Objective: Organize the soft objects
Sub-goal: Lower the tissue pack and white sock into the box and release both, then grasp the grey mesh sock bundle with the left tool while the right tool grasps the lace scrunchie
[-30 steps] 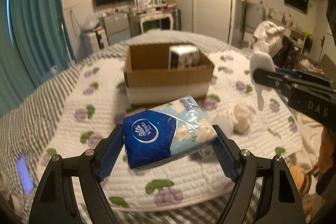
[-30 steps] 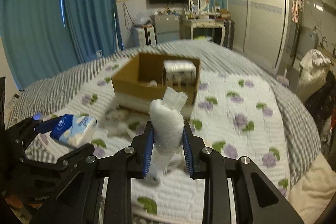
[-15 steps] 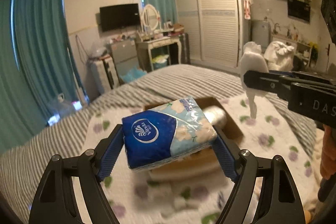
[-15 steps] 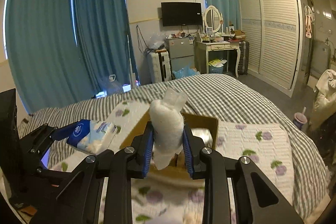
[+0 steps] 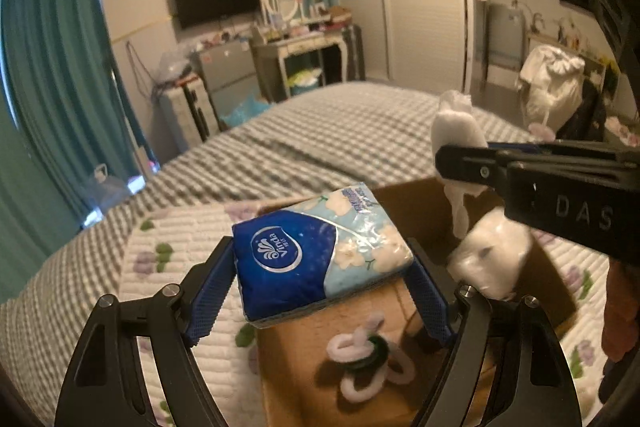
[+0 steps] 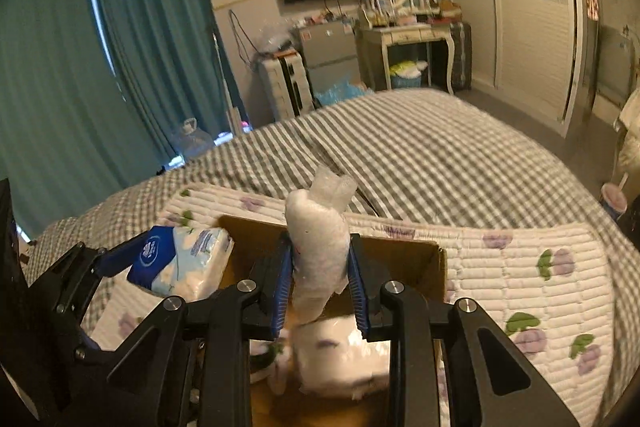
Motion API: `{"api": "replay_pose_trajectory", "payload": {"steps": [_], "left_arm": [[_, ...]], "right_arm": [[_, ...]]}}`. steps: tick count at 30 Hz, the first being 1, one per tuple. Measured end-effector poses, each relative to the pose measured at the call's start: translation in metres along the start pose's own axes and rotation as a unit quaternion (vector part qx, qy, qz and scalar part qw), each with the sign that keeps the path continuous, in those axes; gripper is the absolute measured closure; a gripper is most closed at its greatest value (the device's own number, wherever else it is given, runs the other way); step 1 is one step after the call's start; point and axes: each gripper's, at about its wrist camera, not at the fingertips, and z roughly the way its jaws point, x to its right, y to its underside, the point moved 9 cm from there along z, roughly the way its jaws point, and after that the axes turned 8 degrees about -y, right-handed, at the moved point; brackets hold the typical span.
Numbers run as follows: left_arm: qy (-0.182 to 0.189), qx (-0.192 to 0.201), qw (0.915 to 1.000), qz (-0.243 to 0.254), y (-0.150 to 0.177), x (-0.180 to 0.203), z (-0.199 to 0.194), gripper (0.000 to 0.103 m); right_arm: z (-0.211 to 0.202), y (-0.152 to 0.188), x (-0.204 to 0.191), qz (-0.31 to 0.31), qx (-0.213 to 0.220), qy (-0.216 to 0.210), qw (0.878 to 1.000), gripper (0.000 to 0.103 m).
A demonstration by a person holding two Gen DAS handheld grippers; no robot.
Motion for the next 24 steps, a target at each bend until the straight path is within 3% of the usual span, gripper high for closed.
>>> {"api": "replay_pose_trajectory", "payload": {"steps": [6,8,9,10,11,18,24], "left_arm": [[0.008,0.006,0.9999,0.006,0.000,0.009,-0.001,0.021],[-0.001,0.009,0.9999,0.005,-0.003,0.009,-0.005,0.020],[-0.004,0.006,1.0000,0.006,-0.006,0.009,-0.002,0.014],[-0.011,0.005,0.9999,0.007,-0.007,0.009,-0.004,0.010],[-0.018,0.007,0.9998,0.005,-0.009,0.008,-0.007,0.010],[-0.038,0.032,0.9987,-0.009,-0.031,-0.013,-0.064,0.010],[-0.064,0.090,0.9937,-0.021,-0.043,-0.046,-0.163,0.009]], "right_arm": [[0.016,0.007,0.016,0.015,-0.006,-0.003,1.000,0.075],[0.010,0.005,0.016,0.022,-0.003,-0.005,1.000,0.063],[0.007,0.003,0.017,0.024,0.001,-0.002,1.000,0.047],[-0.001,0.001,0.018,0.026,0.009,0.003,1.000,0.040],[-0.008,-0.001,0.014,0.025,0.012,0.006,1.000,0.040],[-0.097,-0.028,0.000,0.015,0.059,0.029,0.998,0.036],[-0.199,-0.031,-0.031,-0.016,0.075,0.056,0.995,0.030]]}}
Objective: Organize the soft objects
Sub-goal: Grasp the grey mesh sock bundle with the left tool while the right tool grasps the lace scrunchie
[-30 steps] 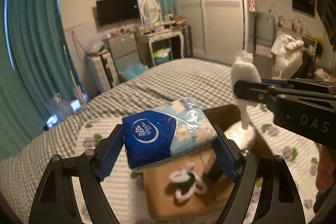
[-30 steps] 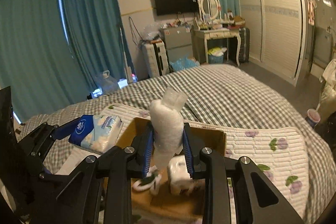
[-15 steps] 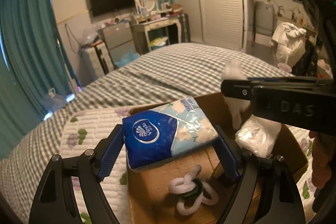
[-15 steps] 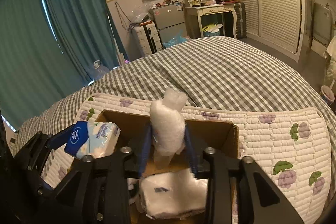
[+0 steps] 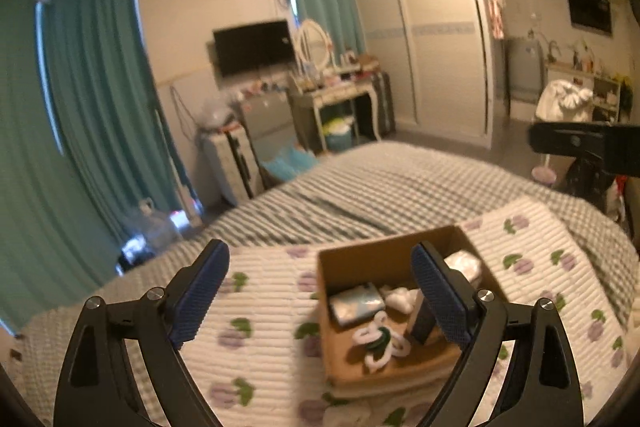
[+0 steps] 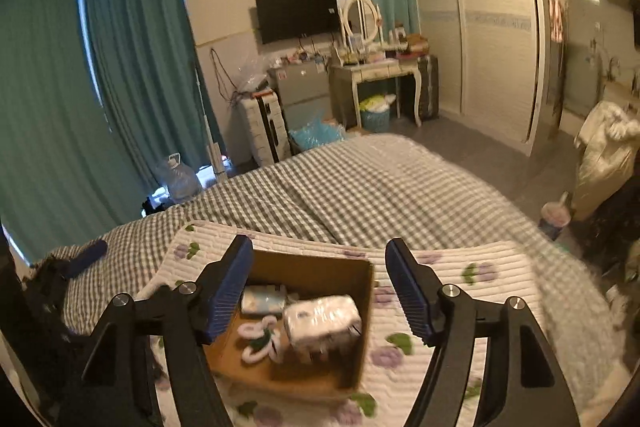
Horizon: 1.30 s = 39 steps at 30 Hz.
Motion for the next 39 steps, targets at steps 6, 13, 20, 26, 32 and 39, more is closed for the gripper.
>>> {"api": "replay_pose_trajectory", "payload": {"steps": [6,13,20,26,32,39], "left_arm": [[-0.007,0.026,0.9992,-0.030,-0.001,-0.040,-0.082,0.000],[-0.009,0.001,0.9989,-0.046,0.035,-0.045,-0.125,0.000],[0.004,-0.044,0.9973,-0.059,0.087,0.002,-0.120,0.000],[0.036,-0.110,0.9911,-0.066,0.140,0.058,-0.089,0.000],[0.056,-0.204,0.9761,-0.051,0.197,0.107,-0.051,0.001],[0.093,-0.257,0.9618,-0.013,0.237,0.156,-0.029,0.001]], "right_arm": [[-0.093,0.013,-0.030,-0.023,0.016,0.006,1.000,0.015],[-0.148,0.067,-0.054,-0.052,0.012,0.001,0.999,0.009],[-0.139,0.132,-0.023,-0.054,-0.025,0.011,0.998,0.009],[-0.097,0.177,0.015,-0.071,-0.067,0.012,0.995,0.009],[-0.042,0.231,0.044,-0.057,-0.129,-0.010,0.990,0.009],[0.004,0.272,0.066,-0.033,-0.176,-0.027,0.983,0.017]]}}
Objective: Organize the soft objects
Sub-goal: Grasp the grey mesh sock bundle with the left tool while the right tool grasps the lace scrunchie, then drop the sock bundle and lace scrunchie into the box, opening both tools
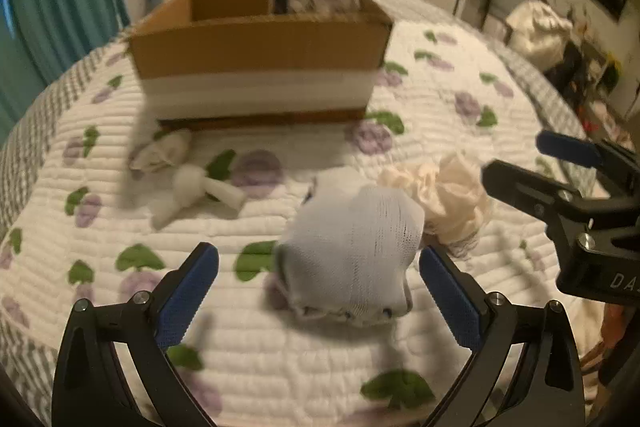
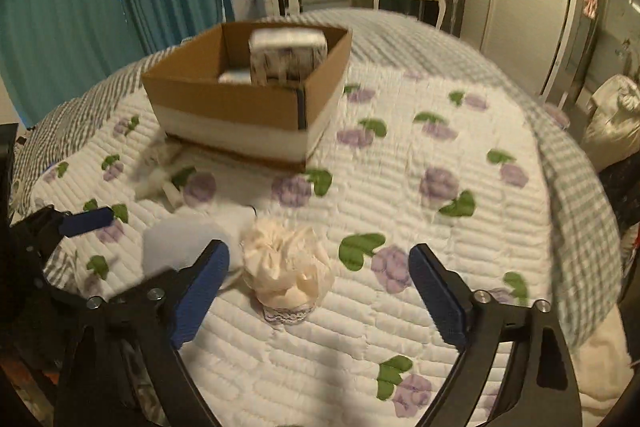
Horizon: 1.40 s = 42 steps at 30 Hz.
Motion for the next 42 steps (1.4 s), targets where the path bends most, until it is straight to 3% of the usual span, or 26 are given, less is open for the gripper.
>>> {"api": "replay_pose_trajectory", "payload": {"steps": [5,8,10,13,16,27,35,42], "left_arm": [[0.014,-0.019,0.9997,0.007,0.002,0.006,0.020,0.003],[0.021,-0.026,0.9992,0.020,0.005,0.009,0.028,0.013],[0.036,-0.029,0.9987,0.023,0.007,0.010,0.030,0.019],[0.054,-0.021,0.9978,0.031,0.007,0.013,0.027,0.034],[0.058,-0.013,0.9971,0.048,0.008,0.016,0.021,0.040],[0.068,0.021,0.9965,0.044,0.005,0.001,-0.026,0.043],[0.061,0.092,0.9935,0.029,-0.023,-0.027,-0.091,0.043],[0.037,0.161,0.9860,0.025,-0.072,-0.061,-0.137,0.043]], "right_arm": [[0.030,0.010,0.002,0.018,-0.023,-0.028,0.999,0.028],[0.045,0.017,-0.003,0.016,-0.039,-0.041,0.998,0.042],[0.052,0.020,-0.005,0.013,-0.046,-0.044,0.998,0.059],[0.055,0.022,-0.008,0.013,-0.047,-0.052,0.997,0.073],[0.050,0.021,-0.011,0.006,-0.041,-0.046,0.998,0.081],[-0.001,0.002,-0.024,-0.003,-0.003,-0.023,1.000,0.085],[-0.062,-0.032,-0.058,-0.029,0.051,-0.013,0.998,0.085],[-0.106,-0.081,-0.089,-0.052,0.104,-0.006,0.993,0.085]]}}
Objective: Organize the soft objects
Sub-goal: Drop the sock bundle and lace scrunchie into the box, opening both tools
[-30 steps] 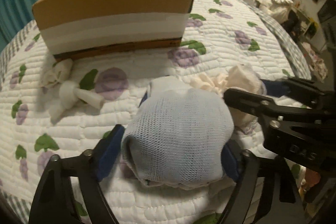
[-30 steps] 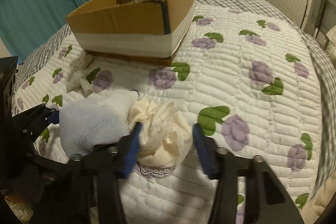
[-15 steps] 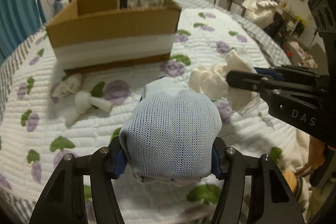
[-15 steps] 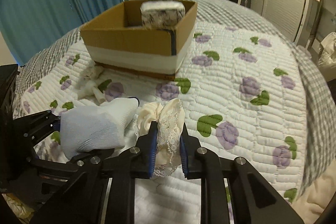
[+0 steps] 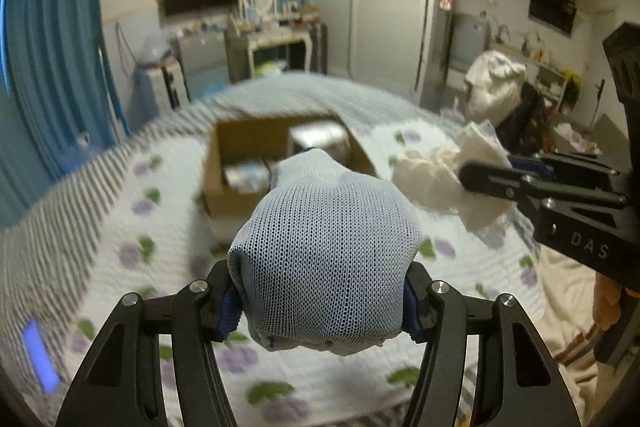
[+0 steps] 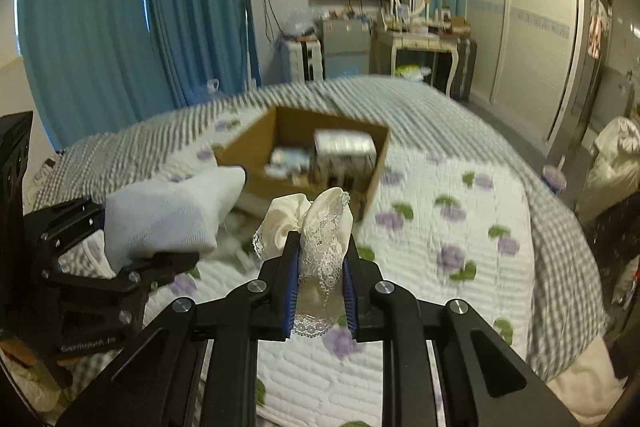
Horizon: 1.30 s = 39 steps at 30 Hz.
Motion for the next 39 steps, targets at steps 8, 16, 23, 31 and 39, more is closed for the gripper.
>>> {"api": "replay_pose_trajectory", "payload": {"steps": [8,16,23,31,39], "left_arm": [[-0.026,0.036,0.9990,0.000,-0.057,-0.042,0.023,0.043],[-0.045,0.029,0.9985,0.015,-0.089,-0.061,0.099,0.043],[-0.043,-0.010,0.9985,0.031,-0.089,-0.070,0.185,0.043],[-0.023,-0.040,0.9984,0.034,-0.075,-0.072,0.235,0.043],[-0.020,-0.035,0.9985,0.037,-0.074,-0.070,0.233,0.038]], "right_arm": [[0.014,-0.070,-0.010,0.011,0.048,-0.016,0.999,0.085],[0.098,-0.118,0.011,0.041,0.039,-0.023,0.998,0.085],[0.192,-0.138,0.049,0.056,-0.003,-0.009,0.998,0.085],[0.259,-0.130,0.076,0.063,-0.045,0.001,0.997,0.085],[0.268,-0.125,0.082,0.087,-0.037,-0.006,0.995,0.079]]}}
